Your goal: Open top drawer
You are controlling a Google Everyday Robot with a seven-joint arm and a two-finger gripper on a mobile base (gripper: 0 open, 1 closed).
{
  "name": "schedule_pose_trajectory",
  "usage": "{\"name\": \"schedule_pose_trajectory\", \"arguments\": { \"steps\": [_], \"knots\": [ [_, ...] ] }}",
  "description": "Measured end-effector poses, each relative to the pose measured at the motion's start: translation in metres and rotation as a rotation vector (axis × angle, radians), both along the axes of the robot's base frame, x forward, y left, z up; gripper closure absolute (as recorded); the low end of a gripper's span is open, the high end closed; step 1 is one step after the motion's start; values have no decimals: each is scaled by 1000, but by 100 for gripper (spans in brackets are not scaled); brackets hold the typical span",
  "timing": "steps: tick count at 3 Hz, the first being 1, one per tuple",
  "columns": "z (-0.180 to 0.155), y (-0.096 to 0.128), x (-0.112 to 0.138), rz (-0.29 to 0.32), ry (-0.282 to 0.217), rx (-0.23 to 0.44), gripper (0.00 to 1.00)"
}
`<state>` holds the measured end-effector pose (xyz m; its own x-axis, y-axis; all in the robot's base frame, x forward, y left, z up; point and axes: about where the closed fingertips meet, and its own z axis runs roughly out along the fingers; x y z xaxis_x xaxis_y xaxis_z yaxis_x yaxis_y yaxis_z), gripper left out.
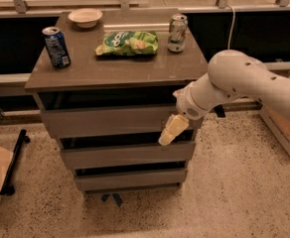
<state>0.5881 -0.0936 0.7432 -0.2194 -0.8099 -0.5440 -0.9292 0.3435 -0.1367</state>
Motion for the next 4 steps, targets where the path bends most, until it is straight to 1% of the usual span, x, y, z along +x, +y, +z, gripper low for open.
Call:
{"name": "schedule_pose_trajectory", "arguments": {
  "steps": [1,2,3,4],
  "knots": [
    [-67,13,59,-2,58,44,0],
    [-67,13,59,-2,59,44,0],
    [-75,17,53,13,77,67,18],
    [-87,21,43,19,118,57,50]
  ]
}}
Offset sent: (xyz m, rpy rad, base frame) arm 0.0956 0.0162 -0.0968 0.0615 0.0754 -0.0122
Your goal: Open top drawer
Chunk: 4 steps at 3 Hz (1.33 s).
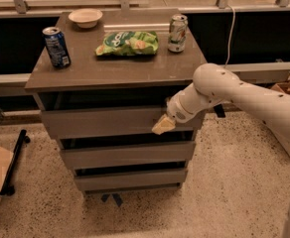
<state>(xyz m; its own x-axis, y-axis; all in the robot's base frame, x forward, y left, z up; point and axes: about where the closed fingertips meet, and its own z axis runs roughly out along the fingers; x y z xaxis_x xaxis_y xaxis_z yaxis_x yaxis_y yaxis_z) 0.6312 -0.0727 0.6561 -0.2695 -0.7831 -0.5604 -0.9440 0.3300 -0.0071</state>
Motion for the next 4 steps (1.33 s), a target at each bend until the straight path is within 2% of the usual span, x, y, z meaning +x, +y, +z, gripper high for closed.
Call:
{"name": "schedule_pose_trajectory", "arguments": {
  "steps": [2,3,4],
  "knots": [
    [8,0,0,0,0,0,95],
    [10,0,0,0,0,0,100],
    [10,0,0,0,0,0,84]
  ]
}}
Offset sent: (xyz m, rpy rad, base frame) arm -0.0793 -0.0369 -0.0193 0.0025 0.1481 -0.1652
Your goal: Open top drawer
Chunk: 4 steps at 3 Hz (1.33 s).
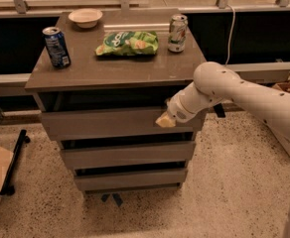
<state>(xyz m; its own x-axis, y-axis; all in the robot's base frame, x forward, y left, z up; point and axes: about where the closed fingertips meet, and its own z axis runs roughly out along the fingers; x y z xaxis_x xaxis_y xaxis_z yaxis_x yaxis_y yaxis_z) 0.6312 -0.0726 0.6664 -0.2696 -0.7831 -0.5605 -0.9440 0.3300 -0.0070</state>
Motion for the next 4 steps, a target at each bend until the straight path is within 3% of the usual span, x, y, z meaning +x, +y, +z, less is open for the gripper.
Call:
{"name": "schedule_pose_trajectory", "arguments": {
  "steps": [3,4],
  "knots": [
    [3,0,0,0,0,0,15],
    [1,1,2,6,5,-7,0]
  ]
}}
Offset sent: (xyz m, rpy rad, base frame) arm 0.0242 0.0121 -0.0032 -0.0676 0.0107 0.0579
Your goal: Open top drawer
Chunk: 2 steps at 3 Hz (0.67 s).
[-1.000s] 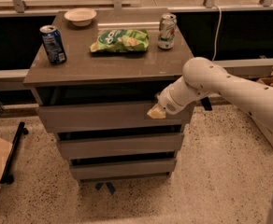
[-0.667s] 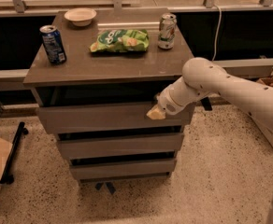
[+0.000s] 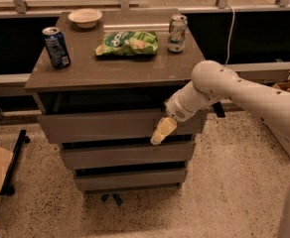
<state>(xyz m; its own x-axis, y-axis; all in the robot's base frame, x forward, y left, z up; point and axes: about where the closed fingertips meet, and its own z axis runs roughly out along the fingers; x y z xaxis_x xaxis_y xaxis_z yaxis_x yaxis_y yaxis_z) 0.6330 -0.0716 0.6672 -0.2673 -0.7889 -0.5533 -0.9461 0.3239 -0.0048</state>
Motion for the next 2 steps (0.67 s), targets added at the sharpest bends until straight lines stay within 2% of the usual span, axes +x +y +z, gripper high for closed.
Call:
{"name": "schedule_pose_trajectory", "arguments": {
  "steps": [2],
  "knots": [
    [-20,8,16,57,46,-60,0]
  ]
}}
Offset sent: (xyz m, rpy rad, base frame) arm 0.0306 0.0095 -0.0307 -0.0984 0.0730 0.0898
